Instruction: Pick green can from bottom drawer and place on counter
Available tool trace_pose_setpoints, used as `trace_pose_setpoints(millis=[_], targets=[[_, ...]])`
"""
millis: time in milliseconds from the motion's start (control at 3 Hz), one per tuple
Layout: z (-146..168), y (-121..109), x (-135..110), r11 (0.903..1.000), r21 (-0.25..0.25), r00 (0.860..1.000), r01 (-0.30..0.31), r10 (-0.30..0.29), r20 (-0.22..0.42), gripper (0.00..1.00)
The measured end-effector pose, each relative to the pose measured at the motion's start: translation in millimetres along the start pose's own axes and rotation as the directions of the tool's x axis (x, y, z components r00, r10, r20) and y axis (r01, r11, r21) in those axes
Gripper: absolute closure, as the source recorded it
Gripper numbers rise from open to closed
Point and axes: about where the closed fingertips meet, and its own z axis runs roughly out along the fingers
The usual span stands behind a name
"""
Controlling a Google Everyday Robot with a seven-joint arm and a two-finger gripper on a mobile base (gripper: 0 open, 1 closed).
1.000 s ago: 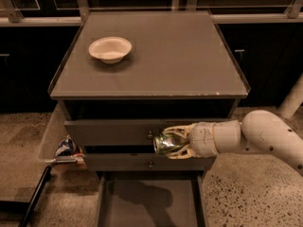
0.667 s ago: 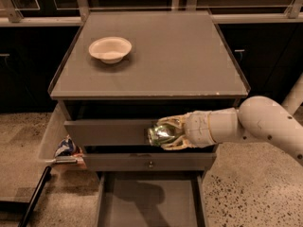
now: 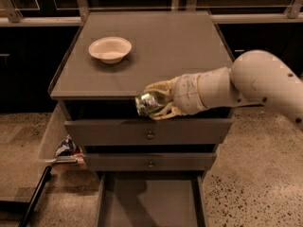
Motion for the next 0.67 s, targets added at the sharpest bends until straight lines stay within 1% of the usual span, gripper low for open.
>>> trace_pose_setpoints(millis=[333,667], targets=[[-16,-43,-7,0.9995,0.03,1.0,-0.003,0.003,0.0,1.0],[-23,-85,0,0.9981,0.053,0.999,-0.033,0.032,0.008,1.0]])
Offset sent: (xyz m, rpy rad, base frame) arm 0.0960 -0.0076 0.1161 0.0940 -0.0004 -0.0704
